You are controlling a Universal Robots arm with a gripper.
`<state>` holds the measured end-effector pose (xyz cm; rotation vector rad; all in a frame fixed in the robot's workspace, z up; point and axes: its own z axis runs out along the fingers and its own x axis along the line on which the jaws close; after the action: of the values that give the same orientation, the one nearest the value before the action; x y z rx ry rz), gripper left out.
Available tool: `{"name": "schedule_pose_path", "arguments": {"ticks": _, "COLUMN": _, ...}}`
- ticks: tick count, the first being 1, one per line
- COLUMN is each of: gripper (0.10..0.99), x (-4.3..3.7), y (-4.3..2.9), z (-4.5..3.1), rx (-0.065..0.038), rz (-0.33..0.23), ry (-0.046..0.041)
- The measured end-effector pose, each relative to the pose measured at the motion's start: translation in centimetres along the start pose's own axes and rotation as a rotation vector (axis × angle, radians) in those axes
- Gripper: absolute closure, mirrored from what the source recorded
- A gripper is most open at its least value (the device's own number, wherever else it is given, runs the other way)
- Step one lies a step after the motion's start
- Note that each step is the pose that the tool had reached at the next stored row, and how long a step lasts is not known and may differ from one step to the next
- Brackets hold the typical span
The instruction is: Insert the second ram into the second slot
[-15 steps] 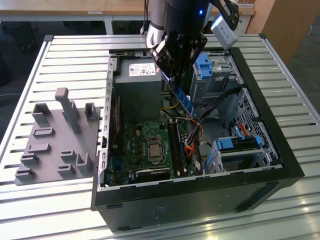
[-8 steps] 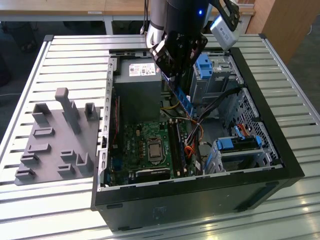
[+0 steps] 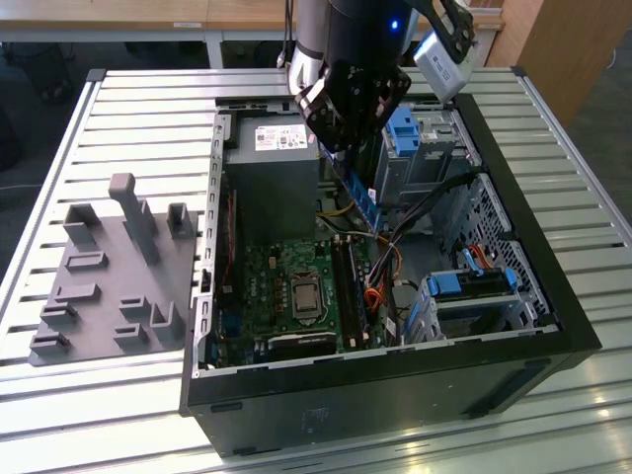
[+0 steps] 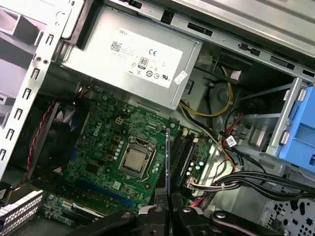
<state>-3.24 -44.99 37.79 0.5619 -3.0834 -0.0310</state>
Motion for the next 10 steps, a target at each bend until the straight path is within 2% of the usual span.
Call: {"name": "schedule_pose_path", "arguments": {"ticks": 10, "gripper": 0.949, "x": 0.0, "y": 0.0, "z": 0.01, "rx": 0.0, "rz": 0.04, "ry": -0.0007}}
